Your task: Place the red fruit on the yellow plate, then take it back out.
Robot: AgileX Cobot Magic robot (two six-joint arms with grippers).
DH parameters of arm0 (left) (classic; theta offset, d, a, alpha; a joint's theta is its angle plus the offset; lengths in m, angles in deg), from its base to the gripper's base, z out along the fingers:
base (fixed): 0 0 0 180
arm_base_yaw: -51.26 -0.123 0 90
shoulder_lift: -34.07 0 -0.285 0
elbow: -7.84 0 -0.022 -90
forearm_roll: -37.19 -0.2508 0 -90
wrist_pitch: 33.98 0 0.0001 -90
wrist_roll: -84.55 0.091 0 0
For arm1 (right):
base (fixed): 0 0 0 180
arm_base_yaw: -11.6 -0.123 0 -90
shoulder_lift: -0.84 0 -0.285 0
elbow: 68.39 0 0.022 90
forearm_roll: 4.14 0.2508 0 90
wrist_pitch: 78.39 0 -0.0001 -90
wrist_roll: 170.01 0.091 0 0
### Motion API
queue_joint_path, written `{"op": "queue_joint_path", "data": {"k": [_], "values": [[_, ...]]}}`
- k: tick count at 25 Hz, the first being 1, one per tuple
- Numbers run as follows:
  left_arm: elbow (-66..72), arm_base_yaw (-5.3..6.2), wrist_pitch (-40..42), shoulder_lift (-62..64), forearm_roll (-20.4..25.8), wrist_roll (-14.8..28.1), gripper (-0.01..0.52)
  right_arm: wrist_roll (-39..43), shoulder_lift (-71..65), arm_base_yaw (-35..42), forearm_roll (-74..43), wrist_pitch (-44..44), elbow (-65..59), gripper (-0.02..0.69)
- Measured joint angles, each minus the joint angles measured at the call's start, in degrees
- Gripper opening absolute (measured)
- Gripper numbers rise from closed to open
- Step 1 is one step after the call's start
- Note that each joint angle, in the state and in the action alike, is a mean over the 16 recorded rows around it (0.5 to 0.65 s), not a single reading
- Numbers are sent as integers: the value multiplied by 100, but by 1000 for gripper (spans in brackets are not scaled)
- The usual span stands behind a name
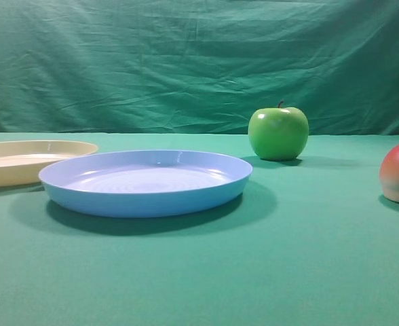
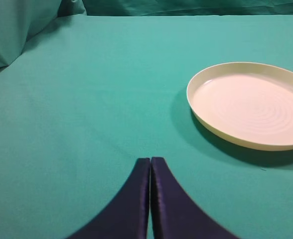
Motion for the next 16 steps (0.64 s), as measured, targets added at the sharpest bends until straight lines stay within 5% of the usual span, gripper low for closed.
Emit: {"op": "queue_joint_path", "data": {"k": [16], "values": [[0,0,0,0,0,0,0,-58,0,0,-16,36,0,0]]}}
